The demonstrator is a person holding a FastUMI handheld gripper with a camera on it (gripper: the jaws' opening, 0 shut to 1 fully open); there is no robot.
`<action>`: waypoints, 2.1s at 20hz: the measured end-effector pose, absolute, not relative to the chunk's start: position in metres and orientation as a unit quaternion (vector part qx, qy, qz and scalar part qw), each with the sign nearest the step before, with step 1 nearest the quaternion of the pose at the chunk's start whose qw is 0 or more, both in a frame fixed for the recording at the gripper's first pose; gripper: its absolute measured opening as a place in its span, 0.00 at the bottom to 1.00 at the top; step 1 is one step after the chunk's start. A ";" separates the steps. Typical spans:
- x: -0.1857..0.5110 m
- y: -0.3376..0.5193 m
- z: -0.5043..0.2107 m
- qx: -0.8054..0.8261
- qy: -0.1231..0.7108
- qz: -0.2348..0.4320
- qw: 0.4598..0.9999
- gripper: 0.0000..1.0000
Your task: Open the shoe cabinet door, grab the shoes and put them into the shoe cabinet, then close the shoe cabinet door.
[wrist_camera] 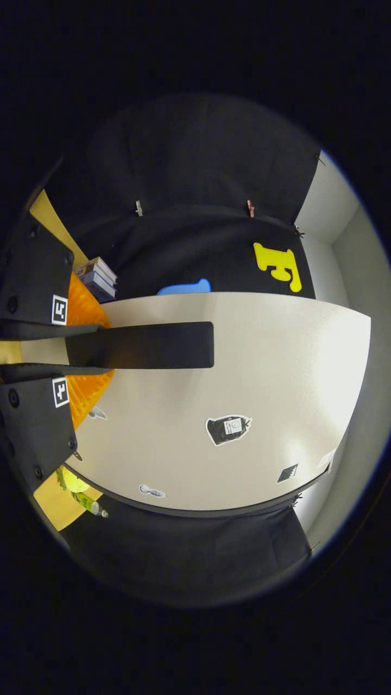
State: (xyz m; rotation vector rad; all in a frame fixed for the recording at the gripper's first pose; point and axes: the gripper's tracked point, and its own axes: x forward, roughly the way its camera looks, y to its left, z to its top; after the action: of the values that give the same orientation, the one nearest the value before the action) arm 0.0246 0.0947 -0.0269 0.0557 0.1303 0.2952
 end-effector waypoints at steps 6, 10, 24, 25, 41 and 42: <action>-0.009 0.054 -0.022 0.041 0.073 0.149 0.985 0.20; -0.029 0.021 -0.018 0.056 0.076 0.140 0.986 0.20; -0.056 -0.116 0.012 0.054 0.033 0.075 0.995 0.18; -0.056 -0.126 0.009 0.046 0.035 0.069 0.996 0.18; -0.080 -0.229 0.019 0.090 0.029 -0.014 0.995 0.12; -0.086 -0.233 0.018 0.093 0.029 -0.024 0.995 0.12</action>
State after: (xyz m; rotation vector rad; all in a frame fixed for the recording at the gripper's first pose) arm -0.0857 -0.2325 0.0182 0.1865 0.0585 -0.0480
